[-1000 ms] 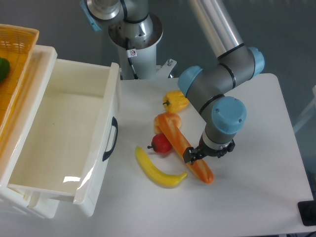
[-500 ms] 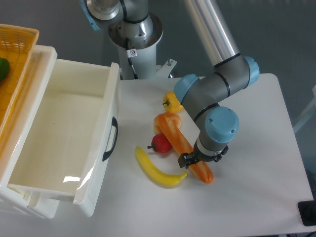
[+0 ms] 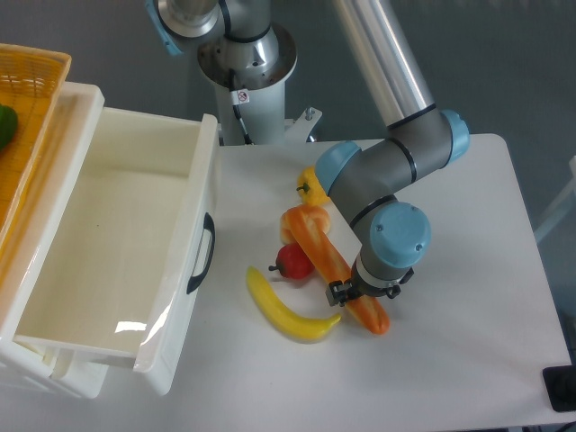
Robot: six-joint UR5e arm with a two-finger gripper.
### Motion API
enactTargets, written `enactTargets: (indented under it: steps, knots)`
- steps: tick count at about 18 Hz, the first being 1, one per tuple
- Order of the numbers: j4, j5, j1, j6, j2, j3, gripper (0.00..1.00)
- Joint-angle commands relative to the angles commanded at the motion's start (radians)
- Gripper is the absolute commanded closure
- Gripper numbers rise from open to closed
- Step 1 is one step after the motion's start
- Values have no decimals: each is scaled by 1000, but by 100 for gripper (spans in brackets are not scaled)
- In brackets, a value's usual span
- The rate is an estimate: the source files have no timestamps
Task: Pick up the long bread
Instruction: 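Close the gripper around the middle of the long bread, then lift the grasped long bread up off the table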
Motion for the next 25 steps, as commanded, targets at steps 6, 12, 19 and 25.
enactTargets:
  steps: [6,12,19,25]
  knots:
    - [0,0,0,2,0,0,14]
    - [-2,2,0,5,2,0,84]
    - [0,14,3,29,9,14,100]
    - [-2,8,23,95,29,32,100]
